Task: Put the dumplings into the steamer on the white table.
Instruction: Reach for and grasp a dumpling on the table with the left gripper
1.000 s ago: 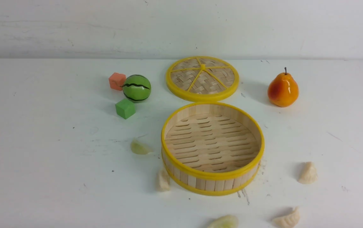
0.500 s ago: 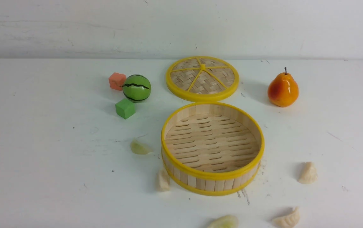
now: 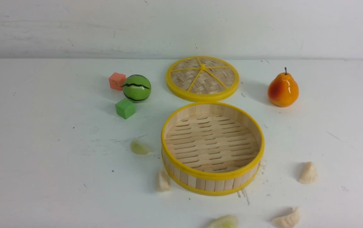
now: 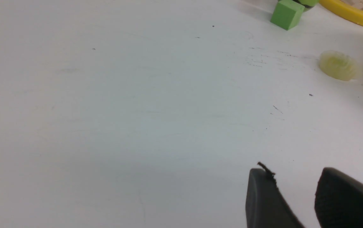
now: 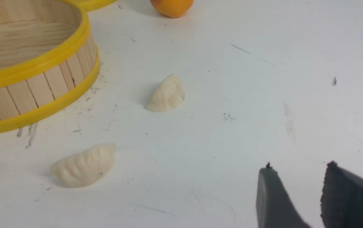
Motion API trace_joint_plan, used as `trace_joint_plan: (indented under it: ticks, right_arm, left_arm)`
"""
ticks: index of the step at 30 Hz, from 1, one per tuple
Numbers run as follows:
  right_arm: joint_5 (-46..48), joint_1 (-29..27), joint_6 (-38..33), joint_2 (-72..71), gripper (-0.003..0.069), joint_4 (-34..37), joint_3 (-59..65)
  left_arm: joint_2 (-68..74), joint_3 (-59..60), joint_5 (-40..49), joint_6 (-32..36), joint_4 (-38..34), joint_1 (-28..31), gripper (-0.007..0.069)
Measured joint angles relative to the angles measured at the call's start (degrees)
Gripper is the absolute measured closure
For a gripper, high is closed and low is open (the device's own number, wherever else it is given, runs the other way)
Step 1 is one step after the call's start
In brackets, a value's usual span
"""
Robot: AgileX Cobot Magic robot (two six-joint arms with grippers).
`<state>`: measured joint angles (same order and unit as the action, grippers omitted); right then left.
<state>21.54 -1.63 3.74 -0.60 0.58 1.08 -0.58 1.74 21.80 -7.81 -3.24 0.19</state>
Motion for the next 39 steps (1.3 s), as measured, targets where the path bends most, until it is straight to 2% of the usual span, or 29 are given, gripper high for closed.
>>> trace_joint_plan:
  ticks: [21,29,37,39]
  right_arm:
    - [0.00,0.00,0.00,0.00,0.0419,1.06,0.00]
    - [0.05,0.00,0.00,0.00,0.0419,7.49,0.00]
    - [0.16,0.00,0.00,0.00,0.0419,8.42,0.00]
    - [0.16,0.00,0.00,0.00,0.0419,8.76,0.00]
  left_arm:
    - [0.00,0.00,0.20,0.00,0.00,0.00,0.0387]
    - [0.00,0.00,0.20,0.00,0.00,0.00,0.0387]
    - [0.00,0.00,-0.22,0.00,1.99,0.00,0.0387]
    - [0.00,0.00,-2.76,-0.72,0.46,0.00,0.0387]
